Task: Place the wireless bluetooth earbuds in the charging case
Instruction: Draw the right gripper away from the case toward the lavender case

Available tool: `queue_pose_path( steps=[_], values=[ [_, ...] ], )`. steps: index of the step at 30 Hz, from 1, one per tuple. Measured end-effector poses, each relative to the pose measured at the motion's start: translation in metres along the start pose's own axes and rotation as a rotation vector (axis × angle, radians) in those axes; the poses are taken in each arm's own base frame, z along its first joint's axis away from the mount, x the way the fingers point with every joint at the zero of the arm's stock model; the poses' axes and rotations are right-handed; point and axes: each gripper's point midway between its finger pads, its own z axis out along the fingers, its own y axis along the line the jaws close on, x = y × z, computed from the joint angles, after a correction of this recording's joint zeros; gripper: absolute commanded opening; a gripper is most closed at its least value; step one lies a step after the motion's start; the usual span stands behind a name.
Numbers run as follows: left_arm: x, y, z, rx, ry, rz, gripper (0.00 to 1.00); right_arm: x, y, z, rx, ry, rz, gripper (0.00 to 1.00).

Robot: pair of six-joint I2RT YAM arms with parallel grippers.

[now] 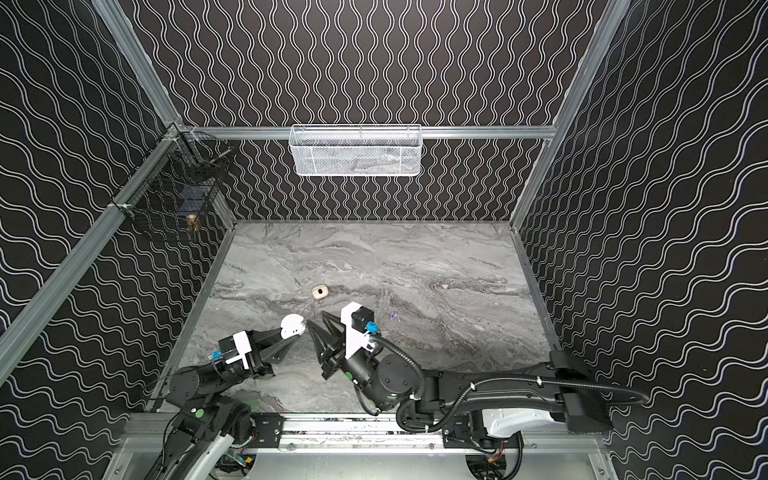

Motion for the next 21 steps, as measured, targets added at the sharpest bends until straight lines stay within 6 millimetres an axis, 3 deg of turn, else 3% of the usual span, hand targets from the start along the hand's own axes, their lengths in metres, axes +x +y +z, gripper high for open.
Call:
queue_pose_path(
  steps=[5,7,12,15,21],
  values=[
    [0.003,-0.003,0.006,0.052,0.007,-0.007,0.0,-0.014,-0.086,0.029,0.163,0.04,0.035,0.38],
    [0.003,-0.004,0.008,0.067,0.006,-0.008,0.0,-0.001,-0.099,0.036,0.164,0.103,0.031,0.38],
    [-0.001,-0.006,0.011,0.094,0.004,-0.008,0.0,0.039,-0.094,0.053,0.039,0.262,0.022,0.37],
    [-0.004,-0.007,0.012,0.099,-0.003,-0.001,0.0,0.064,-0.075,0.051,-0.1,0.334,0.011,0.37],
    [-0.009,-0.01,0.01,0.105,-0.018,0.014,0.0,0.065,-0.036,0.048,-0.331,0.339,0.021,0.34]
  ],
)
